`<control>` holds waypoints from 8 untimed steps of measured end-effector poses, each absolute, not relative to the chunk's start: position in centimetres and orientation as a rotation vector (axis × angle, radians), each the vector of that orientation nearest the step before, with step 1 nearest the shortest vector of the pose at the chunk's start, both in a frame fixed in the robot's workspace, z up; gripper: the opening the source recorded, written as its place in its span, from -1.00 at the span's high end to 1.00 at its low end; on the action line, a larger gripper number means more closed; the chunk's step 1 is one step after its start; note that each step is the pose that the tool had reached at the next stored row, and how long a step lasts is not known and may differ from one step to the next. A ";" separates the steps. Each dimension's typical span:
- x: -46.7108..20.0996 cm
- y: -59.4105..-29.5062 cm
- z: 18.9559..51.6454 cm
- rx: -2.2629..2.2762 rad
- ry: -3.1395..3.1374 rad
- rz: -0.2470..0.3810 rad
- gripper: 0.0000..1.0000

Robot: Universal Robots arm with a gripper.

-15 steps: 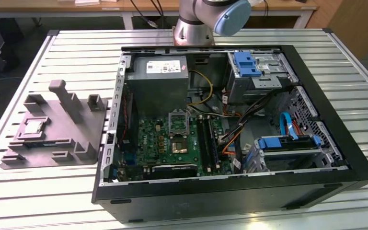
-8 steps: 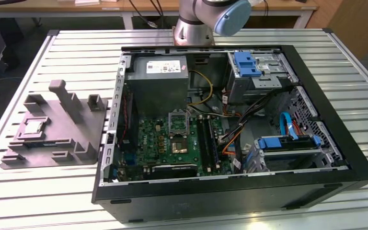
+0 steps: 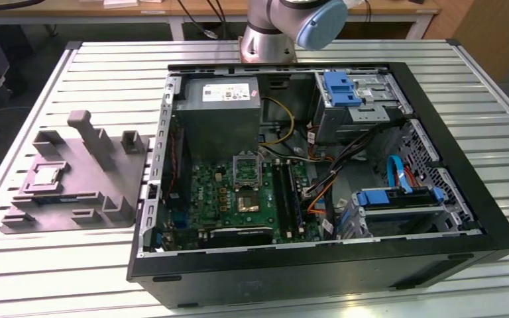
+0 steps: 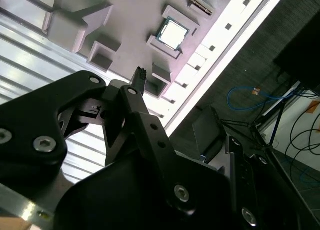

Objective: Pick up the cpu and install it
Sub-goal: 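Pick up the cpu and move it towards the insertion slot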

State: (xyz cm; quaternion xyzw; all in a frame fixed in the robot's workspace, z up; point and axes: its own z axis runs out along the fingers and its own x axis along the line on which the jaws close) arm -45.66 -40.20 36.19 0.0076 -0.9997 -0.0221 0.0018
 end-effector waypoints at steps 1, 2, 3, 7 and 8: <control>-45.7 -40.2 36.2 0.024 -3.137 -0.069 -0.29; -45.7 -40.2 36.1 0.024 -3.137 -0.069 -0.29; -45.7 -40.2 36.1 0.024 -3.137 -0.069 -0.29; -45.7 -40.3 35.9 0.024 -3.137 -0.069 -0.29; -45.7 -40.3 35.9 0.024 -3.137 -0.069 -0.29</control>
